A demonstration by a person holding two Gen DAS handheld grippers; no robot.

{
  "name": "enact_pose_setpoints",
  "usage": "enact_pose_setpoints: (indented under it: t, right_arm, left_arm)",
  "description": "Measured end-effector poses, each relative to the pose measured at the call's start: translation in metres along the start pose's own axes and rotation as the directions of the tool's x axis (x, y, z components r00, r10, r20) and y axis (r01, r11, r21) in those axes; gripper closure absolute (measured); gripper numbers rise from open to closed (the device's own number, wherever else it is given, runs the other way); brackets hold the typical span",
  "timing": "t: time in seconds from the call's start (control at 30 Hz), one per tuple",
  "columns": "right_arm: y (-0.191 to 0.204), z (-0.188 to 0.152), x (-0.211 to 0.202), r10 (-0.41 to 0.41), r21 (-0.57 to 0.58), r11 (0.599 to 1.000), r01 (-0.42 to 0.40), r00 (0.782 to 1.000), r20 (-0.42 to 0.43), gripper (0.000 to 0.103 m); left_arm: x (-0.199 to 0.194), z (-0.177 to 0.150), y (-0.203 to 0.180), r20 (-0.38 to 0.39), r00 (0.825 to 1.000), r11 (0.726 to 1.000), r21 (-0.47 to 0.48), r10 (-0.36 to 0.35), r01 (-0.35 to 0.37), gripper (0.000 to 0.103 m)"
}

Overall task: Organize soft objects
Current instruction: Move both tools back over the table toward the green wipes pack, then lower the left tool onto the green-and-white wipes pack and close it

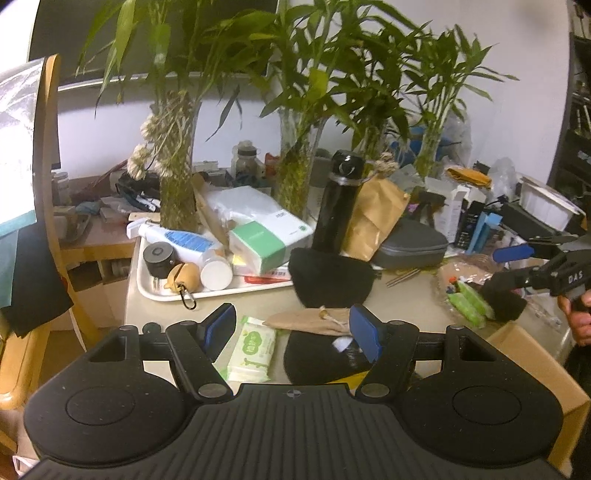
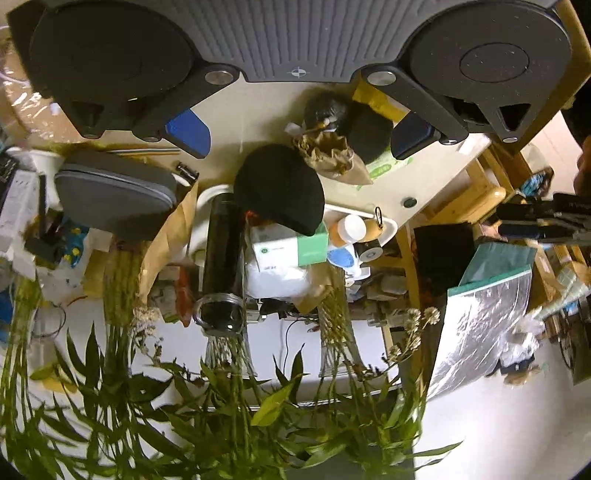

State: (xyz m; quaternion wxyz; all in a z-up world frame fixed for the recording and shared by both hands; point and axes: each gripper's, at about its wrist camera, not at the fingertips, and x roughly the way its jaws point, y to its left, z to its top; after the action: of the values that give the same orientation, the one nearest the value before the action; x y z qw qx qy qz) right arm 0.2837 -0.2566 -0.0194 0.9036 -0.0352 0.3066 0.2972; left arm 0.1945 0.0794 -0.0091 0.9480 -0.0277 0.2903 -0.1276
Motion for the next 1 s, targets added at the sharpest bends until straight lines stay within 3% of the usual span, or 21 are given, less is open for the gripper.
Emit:
enact_pose_setpoints:
  t: [0.37,0.53,0.7,1.0]
  right_arm:
    - [-0.028,0.003,0.018,-0.019,0.105,0.994,0.019,1.0,0.004,0.0]
    - [-0.031,0.004,0.021,-0.019,0.118,0.993,0.018,1.0,0.001,0.0]
    - [-0.031,0.003,0.024,-0.013,0.134,0.991,0.014,1.0,-0.01,0.0]
    - [-0.038,0.004,0.022,-0.019,0.185,0.983,0.02,1.0,-0.008,0.0]
  left_arm:
    - [0.053,-0.008,0.022,-0.067,0.995,0.997,0.01,0.075,-0.074,0.035]
    - [0.082,-0.012,0.027,-0.102,0.992,0.996,0.044,0.08,-0.076,0.025]
    - [0.119,-0.016,0.033,-0.181,0.982,0.997,0.062,0.056,-0.046,0.025]
    - [0.162,-0.029,0.036,-0.272,0.959,0.989,0.141,0.081,-0.044,0.025]
